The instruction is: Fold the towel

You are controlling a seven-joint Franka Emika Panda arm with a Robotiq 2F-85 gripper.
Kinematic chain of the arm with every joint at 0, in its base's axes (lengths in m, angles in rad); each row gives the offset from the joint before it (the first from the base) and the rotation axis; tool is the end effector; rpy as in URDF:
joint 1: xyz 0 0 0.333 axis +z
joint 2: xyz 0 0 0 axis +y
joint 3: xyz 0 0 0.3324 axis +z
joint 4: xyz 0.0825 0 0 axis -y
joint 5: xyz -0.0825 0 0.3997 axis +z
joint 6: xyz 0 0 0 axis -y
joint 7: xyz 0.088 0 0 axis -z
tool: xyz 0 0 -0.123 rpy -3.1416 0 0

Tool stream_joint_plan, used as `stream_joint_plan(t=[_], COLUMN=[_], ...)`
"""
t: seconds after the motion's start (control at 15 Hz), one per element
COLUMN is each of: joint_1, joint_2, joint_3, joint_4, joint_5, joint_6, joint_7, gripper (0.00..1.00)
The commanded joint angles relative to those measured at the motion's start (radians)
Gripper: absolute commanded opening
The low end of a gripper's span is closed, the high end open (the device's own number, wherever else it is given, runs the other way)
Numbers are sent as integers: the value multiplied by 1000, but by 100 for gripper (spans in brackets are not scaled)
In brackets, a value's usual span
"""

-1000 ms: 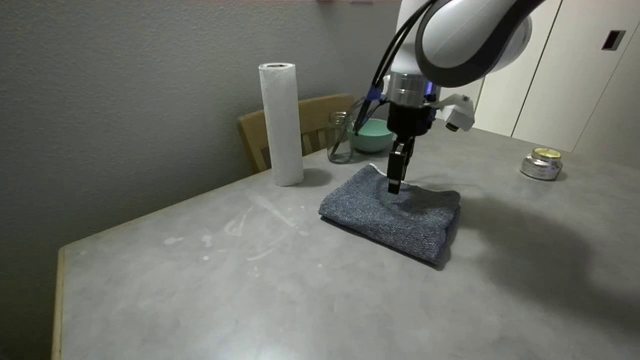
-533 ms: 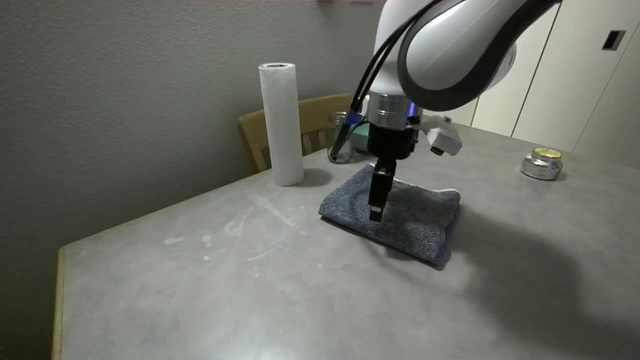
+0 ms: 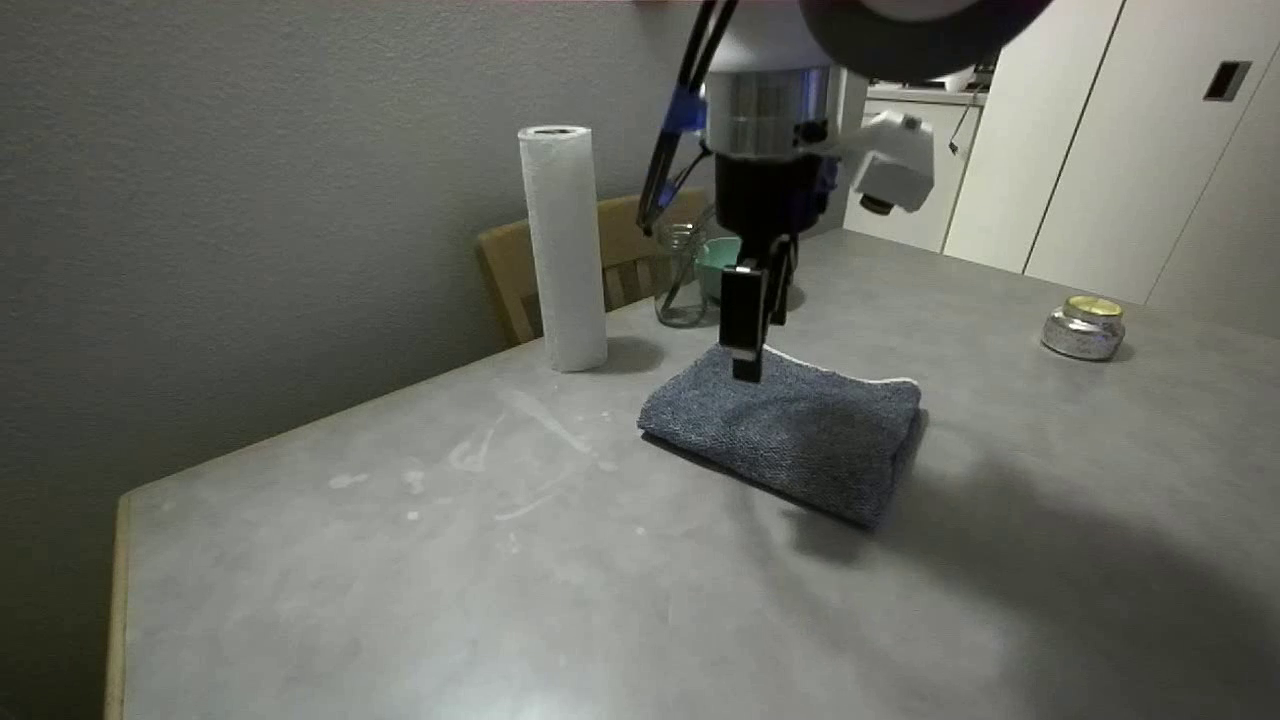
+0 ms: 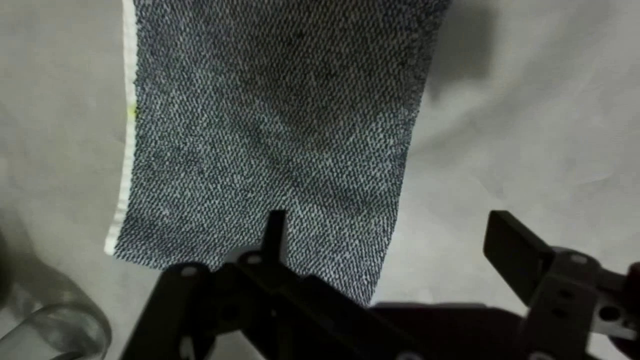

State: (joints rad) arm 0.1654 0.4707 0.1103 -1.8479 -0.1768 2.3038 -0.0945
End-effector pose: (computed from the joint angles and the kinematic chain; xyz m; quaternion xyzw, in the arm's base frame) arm 0.6378 0.1702 0.2580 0.9708 0.2364 -0.0012 0.0406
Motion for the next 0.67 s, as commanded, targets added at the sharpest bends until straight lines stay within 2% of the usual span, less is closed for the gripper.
stream_joint_plan(t=[0.0, 0.13, 0.2, 0.6], joint_1=[37, 52, 33, 36], joint_2=[-97, -123, -96, -96], joint_3=[-15, -4, 1, 2], joint_4=[-2, 8, 13, 13], joint_5=[-29, -32, -15, -15], joint_6=[-116, -152, -116, -119], joint_7=[90, 135, 96, 103], gripper=[100, 100, 100, 100])
